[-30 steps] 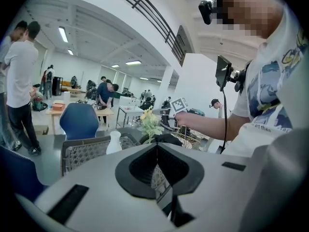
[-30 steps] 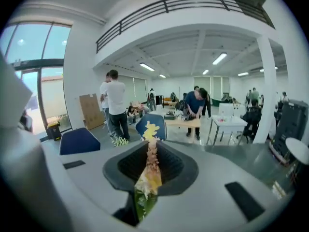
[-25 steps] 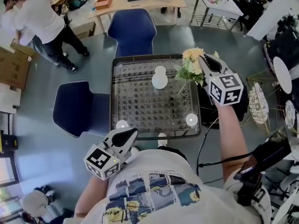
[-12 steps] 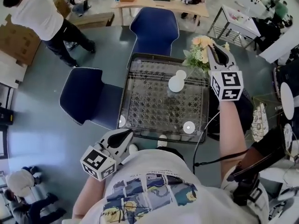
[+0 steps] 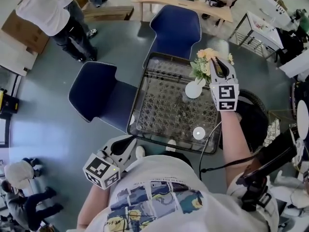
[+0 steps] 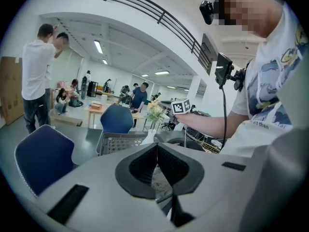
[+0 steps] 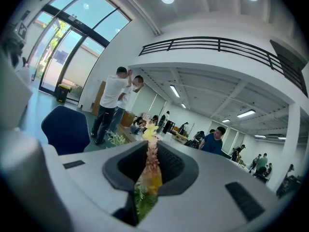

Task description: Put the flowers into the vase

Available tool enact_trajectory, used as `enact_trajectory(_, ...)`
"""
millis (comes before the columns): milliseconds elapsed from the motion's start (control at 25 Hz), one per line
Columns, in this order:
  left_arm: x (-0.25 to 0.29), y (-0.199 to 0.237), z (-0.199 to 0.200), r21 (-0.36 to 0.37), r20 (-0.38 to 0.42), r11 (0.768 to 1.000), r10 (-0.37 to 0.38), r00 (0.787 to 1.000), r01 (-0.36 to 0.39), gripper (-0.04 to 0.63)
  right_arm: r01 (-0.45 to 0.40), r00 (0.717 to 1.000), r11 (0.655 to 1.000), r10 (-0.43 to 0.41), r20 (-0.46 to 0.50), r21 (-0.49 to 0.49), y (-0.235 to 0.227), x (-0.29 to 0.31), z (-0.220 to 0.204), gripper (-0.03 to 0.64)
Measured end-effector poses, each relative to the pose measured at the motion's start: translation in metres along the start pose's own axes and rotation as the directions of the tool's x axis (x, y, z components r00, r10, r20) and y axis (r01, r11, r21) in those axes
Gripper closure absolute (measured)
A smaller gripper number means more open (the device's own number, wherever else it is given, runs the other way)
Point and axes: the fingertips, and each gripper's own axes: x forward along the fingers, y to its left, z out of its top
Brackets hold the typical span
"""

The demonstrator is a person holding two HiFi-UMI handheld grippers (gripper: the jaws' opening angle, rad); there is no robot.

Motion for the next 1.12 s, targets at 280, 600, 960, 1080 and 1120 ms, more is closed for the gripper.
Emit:
enact_trajectory(280,-0.007,-0.001,0.017,-0.020,-0.031,1.000,0.012,0.999,-0.013,0.586,-0.082,0.993,0.995,0.087,-0.082,0.063,0.031,0.012,-0.046,0.556)
enact_trajectory(600,-0.010,-0.001,0.020,-0.022,-0.043,1.000,0.001,0.999,-0.002,0.586,-0.109,0.986,0.987,0.122,-0.110,0.117,0.039,0.014,-0.055,0.472)
enact_trajectory(960,-0.028,-0.004,0.024,0.008,-0.032,0.997,-0.074,0.997,0.074,0.586,-0.054,0.996,0.993,0.061,-0.063,0.109,0.043,-0.026,-0.002,0.471)
enact_trajectory(1080,-0.032,-0.010,0.026,0.033,-0.038,0.991,-0.128,0.991,0.129,0.586,-0.051,0.997,0.994,0.056,-0.059,0.095,0.057,-0.050,0.018,0.471)
enact_trajectory(1120,-0.032,-0.011,0.028,0.046,-0.038,0.988,-0.146,0.989,0.148,0.586,-0.053,0.996,0.995,0.058,-0.062,0.090,0.063,-0.058,0.024,0.471)
